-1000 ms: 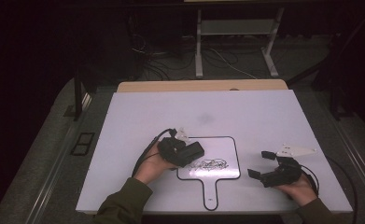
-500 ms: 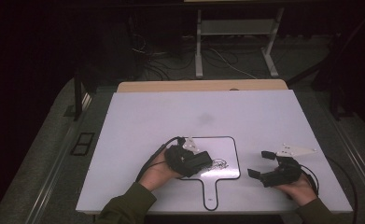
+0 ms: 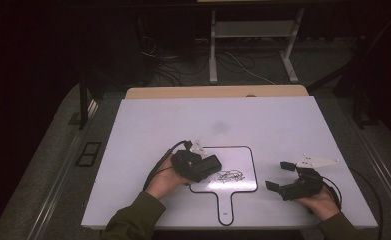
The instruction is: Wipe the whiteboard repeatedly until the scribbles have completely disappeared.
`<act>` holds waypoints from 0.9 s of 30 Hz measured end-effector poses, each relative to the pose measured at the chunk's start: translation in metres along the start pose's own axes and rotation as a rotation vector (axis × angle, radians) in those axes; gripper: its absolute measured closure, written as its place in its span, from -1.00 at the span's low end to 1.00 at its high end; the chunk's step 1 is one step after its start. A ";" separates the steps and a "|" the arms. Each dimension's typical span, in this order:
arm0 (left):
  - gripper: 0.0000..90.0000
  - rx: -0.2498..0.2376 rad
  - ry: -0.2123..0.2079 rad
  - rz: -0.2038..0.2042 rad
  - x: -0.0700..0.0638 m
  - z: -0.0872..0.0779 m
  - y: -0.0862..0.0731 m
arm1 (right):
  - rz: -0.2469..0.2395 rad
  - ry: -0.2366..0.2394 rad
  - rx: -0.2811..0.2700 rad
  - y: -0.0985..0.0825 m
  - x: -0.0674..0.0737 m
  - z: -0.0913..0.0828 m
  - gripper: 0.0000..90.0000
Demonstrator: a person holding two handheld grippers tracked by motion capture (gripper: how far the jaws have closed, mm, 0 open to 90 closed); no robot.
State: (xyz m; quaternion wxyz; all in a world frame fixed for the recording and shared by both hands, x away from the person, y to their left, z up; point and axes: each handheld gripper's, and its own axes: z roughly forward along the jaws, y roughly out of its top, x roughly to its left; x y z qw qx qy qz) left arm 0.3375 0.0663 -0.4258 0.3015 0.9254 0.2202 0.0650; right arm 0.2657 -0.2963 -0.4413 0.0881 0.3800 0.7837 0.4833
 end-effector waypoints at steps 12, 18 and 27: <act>-0.12 0.013 -0.019 0.039 -0.017 0.000 0.001 | -0.001 0.000 0.001 0.000 0.000 0.001 -1.00; -0.12 0.033 -0.025 0.080 -0.027 0.003 0.005 | -0.001 -0.001 0.000 0.000 0.000 0.001 -1.00; -0.12 0.025 0.021 0.030 -0.013 0.004 0.006 | -0.004 -0.002 0.000 0.000 0.000 0.001 -1.00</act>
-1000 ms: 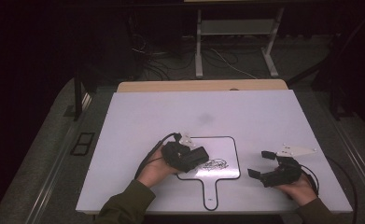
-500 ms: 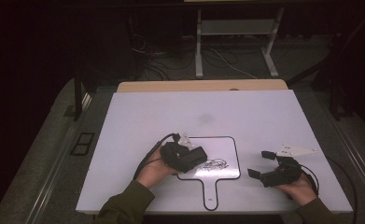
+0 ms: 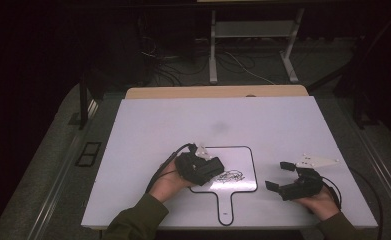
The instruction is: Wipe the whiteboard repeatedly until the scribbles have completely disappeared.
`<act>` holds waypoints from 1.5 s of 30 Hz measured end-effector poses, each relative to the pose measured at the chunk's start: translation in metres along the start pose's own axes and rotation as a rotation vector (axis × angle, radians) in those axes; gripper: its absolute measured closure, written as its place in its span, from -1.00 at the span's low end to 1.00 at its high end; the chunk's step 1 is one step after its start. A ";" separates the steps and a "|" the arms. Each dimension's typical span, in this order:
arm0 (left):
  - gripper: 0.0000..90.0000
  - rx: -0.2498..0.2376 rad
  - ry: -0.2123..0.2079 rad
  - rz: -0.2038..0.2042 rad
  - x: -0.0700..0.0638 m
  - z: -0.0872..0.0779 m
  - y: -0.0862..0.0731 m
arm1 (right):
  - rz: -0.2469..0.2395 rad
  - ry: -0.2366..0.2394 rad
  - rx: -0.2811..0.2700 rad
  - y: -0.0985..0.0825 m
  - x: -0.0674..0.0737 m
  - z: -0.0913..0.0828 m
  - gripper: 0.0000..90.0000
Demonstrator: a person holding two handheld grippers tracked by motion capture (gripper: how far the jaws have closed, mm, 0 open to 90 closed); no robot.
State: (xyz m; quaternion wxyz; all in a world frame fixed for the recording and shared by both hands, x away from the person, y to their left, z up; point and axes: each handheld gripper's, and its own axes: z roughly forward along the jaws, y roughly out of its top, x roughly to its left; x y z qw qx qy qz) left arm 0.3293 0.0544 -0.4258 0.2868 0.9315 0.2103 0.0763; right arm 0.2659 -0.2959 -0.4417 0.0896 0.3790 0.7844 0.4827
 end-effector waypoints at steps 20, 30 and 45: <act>-0.12 0.015 0.029 -0.037 0.015 -0.007 -0.009 | 0.001 -0.001 0.001 0.000 0.000 0.000 -1.00; -0.12 0.022 -0.022 0.032 -0.004 -0.003 -0.001 | 0.002 -0.001 0.004 0.000 0.000 0.001 -1.00; -0.12 0.022 -0.021 0.042 -0.006 0.002 0.005 | 0.001 -0.002 0.003 0.000 0.000 0.001 -1.00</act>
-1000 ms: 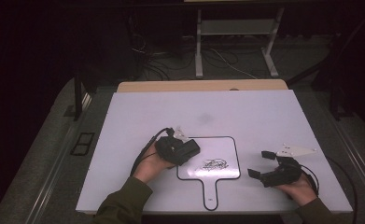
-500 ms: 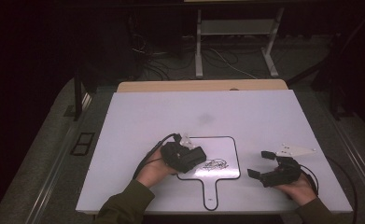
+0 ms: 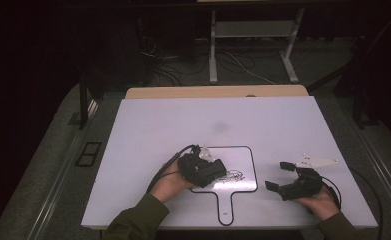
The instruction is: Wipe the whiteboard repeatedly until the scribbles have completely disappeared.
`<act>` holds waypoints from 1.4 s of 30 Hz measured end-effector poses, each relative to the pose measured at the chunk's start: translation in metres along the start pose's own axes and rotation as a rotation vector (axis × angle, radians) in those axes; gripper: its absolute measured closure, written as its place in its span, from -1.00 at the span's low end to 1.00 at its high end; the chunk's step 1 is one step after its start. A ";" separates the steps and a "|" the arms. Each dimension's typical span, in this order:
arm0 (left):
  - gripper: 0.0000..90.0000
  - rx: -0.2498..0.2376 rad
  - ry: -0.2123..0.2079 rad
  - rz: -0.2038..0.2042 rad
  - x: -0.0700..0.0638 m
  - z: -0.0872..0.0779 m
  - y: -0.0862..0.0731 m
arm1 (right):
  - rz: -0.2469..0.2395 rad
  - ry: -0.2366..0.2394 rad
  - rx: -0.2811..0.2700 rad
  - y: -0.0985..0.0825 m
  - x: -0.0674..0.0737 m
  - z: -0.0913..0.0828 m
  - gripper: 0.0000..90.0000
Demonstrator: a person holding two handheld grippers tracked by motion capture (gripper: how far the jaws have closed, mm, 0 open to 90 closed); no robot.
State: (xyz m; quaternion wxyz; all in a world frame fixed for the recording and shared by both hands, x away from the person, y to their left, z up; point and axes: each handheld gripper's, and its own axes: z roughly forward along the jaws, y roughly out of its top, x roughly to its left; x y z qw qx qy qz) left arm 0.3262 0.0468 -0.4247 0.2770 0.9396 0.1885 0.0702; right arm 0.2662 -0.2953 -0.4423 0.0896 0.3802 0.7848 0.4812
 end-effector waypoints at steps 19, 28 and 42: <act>-0.12 0.011 0.013 0.017 -0.003 0.001 0.003 | 0.000 -0.001 -0.001 0.000 0.000 0.000 -1.00; -0.12 0.002 0.016 -0.026 0.007 0.003 0.005 | 0.002 -0.002 0.002 0.000 0.000 0.000 -1.00; -0.12 0.001 -0.047 0.049 -0.020 0.018 0.028 | 0.000 -0.002 0.004 0.000 0.000 0.001 -1.00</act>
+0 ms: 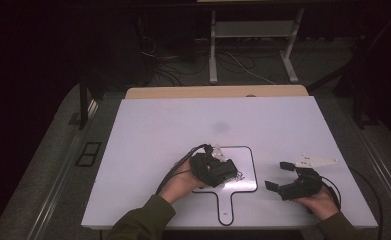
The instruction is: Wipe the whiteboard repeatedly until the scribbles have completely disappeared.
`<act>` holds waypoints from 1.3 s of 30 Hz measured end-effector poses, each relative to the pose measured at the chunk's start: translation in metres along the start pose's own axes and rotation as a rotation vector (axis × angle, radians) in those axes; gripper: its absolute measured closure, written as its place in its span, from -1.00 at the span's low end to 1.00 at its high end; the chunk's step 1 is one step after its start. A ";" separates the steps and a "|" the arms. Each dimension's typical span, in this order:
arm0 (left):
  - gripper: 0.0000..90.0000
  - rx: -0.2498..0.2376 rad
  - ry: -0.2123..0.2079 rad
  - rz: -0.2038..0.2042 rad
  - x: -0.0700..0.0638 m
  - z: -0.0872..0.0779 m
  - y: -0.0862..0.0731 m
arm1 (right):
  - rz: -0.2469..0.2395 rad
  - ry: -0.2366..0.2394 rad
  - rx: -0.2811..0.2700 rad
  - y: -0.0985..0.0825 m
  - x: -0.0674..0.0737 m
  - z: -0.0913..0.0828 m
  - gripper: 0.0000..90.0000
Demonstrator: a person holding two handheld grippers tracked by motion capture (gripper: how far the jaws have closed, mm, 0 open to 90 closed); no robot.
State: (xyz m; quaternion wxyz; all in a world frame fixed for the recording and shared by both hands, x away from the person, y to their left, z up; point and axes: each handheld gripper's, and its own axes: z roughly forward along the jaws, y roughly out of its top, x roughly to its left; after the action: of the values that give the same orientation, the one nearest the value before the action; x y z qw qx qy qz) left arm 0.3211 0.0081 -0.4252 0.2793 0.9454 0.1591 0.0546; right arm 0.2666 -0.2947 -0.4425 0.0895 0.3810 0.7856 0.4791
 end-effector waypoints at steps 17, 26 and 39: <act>-0.12 -0.001 0.024 -0.037 0.014 0.003 0.004 | 0.002 -0.002 0.002 0.000 -0.001 0.000 -1.00; -0.12 0.003 -0.012 0.014 -0.006 0.009 0.014 | 0.003 -0.001 0.002 0.000 0.000 0.000 -1.00; -0.12 -0.006 0.003 -0.048 0.014 0.009 0.012 | 0.003 -0.003 -0.001 0.000 -0.001 0.000 -1.00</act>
State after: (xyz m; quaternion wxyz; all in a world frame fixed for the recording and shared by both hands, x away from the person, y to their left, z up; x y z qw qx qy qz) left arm 0.3394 -0.0011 -0.4260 0.2831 0.9404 0.1817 0.0497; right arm 0.2670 -0.2956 -0.4426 0.0904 0.3828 0.7847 0.4790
